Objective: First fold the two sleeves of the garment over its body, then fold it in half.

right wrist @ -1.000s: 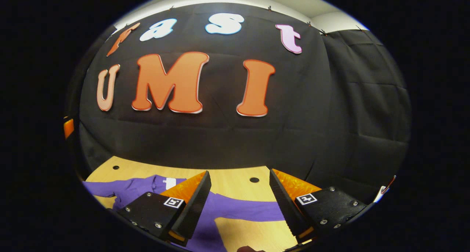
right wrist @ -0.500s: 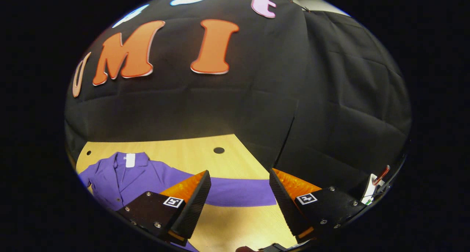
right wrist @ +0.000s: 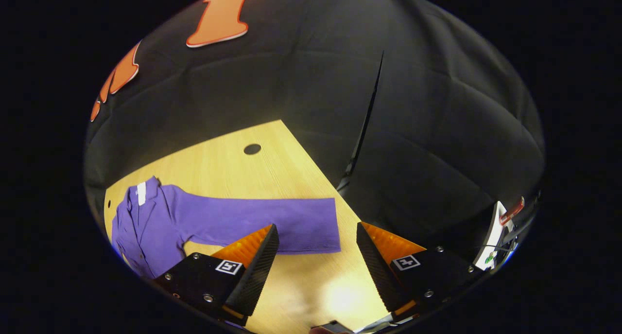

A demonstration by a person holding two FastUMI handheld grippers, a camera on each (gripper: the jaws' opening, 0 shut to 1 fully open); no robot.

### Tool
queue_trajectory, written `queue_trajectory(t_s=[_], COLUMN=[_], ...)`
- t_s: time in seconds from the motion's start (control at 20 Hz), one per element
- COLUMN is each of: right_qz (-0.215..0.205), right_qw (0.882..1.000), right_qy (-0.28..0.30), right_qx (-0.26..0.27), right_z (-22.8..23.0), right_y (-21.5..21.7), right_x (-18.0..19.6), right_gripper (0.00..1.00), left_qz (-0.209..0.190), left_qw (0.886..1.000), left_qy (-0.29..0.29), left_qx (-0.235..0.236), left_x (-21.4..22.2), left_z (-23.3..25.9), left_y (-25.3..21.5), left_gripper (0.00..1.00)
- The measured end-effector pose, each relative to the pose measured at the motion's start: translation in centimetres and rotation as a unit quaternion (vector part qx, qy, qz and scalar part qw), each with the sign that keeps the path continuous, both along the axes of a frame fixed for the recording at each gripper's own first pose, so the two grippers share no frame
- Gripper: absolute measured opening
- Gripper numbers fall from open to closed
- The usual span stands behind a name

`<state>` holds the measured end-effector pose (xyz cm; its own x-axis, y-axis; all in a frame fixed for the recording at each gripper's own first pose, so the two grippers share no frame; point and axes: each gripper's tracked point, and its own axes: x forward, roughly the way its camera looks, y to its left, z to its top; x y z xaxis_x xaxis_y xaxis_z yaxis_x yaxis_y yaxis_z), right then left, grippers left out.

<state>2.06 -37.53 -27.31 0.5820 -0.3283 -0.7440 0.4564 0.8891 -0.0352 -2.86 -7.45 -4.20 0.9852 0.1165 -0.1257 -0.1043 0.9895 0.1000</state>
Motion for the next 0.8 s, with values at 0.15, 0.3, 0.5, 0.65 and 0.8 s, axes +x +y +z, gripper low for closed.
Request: queue_trajectory(t_s=[0.15, 0.3, 0.5, 0.65, 0.8], right_qz=[-0.001, -0.003, -0.004, -0.012, -0.003], right_qw=[0.998, 0.994, 0.984, 0.979, 0.975], right_qy=[0.047, 0.067, 0.099, 0.125, 0.151], right_qx=[0.041, 0.090, 0.148, 0.161, 0.162], right_z=[-3.1, -5.5, -7.5, -8.5, -9.8], right_y=[-1.1, -1.7, -2.3, -3.4, -3.9], right_x=[0.2, 1.4, 3.5, 4.2, 4.8], right_gripper=[0.97, 0.96, 0.96, 0.96, 0.95], left_qz=[0.006, 0.012, 0.012, 0.011, 0.010], left_qw=[1.000, 1.000, 0.999, 0.999, 0.998], left_qy=[0.010, 0.018, 0.033, 0.037, 0.044], left_qx=[0.003, 0.011, 0.018, 0.028, 0.033], left_x=[-0.6, -1.1, -1.3, -1.4, -1.8], left_z=[-0.8, -1.1, -1.6, -1.5, -1.7], left_y=[-1.2, -2.0, -3.0, -3.6, -3.9], left_gripper=[0.95, 0.94, 0.96, 0.96, 0.96])
